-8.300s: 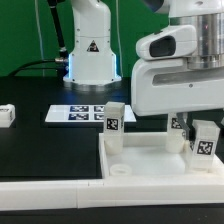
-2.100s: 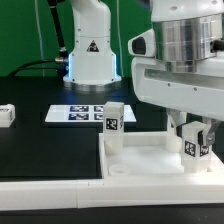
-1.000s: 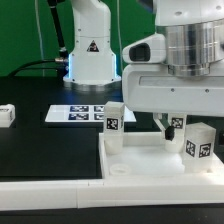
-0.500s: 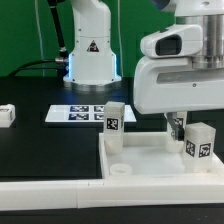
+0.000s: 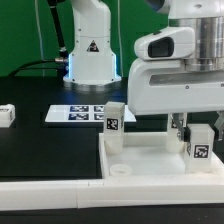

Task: Assemble square table

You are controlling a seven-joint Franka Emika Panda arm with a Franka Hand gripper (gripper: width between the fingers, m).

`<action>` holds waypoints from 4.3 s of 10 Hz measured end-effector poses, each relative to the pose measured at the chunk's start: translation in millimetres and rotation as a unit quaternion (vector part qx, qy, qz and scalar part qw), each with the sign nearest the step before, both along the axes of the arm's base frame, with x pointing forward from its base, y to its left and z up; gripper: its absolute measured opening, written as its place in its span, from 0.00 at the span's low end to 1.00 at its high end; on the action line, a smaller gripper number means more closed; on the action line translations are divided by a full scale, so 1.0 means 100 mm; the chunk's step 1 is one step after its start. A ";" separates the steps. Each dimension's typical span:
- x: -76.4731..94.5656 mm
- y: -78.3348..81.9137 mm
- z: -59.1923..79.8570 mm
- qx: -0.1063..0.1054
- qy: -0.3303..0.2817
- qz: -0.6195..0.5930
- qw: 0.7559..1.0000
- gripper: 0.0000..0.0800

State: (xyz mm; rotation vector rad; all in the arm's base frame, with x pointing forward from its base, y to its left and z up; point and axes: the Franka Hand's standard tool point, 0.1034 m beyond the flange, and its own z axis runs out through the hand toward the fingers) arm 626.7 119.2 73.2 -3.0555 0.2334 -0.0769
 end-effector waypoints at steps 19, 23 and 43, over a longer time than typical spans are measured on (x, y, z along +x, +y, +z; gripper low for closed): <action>-0.03 -0.25 -0.01 -0.011 0.024 -0.240 0.970 0.81; -0.03 -0.43 0.50 0.005 0.016 -0.190 0.982 0.81; -0.86 -2.02 0.47 -0.031 -0.020 0.216 0.976 0.81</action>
Offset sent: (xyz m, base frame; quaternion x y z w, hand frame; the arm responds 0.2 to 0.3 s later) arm 0.0077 -0.0121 0.0006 -0.0124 -0.0055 0.2530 0.9674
